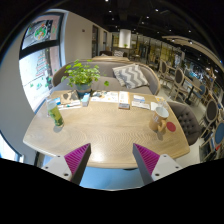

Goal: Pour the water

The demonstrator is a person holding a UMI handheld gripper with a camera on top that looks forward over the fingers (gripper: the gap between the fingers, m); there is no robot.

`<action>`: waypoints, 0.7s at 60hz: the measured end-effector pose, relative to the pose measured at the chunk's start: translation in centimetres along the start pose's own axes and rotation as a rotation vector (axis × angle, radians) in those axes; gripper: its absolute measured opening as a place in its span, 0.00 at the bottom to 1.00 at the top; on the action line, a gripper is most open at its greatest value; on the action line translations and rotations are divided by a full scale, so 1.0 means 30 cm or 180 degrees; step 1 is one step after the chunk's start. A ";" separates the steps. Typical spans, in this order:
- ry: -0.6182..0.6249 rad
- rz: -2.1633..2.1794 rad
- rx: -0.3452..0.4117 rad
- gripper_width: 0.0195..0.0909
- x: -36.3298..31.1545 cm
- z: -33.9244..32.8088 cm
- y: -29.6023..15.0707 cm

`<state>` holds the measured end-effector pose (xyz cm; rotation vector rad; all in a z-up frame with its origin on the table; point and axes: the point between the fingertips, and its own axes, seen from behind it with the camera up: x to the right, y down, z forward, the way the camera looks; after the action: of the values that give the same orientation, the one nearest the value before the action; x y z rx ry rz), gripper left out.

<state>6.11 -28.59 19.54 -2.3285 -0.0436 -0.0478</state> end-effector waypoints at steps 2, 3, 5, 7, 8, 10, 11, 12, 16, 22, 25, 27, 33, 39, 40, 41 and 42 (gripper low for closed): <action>-0.0005 0.0001 -0.0004 0.93 0.001 0.036 0.000; -0.0006 0.0001 -0.0010 0.93 -0.004 0.039 0.002; -0.0009 0.0001 -0.0016 0.92 -0.022 0.048 0.003; -0.0008 0.0003 -0.0020 0.92 -0.042 0.041 0.004; -0.0002 0.0005 -0.0020 0.92 -0.064 0.050 0.002; 0.0010 0.0009 -0.0021 0.93 -0.097 0.061 0.003; 0.0014 0.0012 -0.0024 0.93 -0.114 0.065 0.004; 0.0014 0.0015 -0.0025 0.92 -0.133 0.071 0.005; -0.0004 0.0016 -0.0024 0.93 -0.218 0.090 0.013; -0.0095 0.0011 -0.0025 0.93 -0.389 0.114 0.020; -0.0164 0.0030 0.0002 0.93 -0.485 0.127 0.016; -0.0215 0.0042 0.0018 0.93 -0.552 0.141 0.012; -0.0327 0.0065 0.0100 0.93 -0.742 0.193 -0.020; -0.0383 0.0101 0.0240 0.93 -0.890 0.276 -0.081; -0.0389 0.0111 0.0271 0.93 -0.911 0.294 -0.093; -0.0390 0.0122 0.0303 0.93 -0.930 0.311 -0.104; -0.0384 0.0133 0.0334 0.93 -0.946 0.330 -0.117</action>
<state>-22.18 -19.46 13.90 -2.2241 -0.0564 0.1135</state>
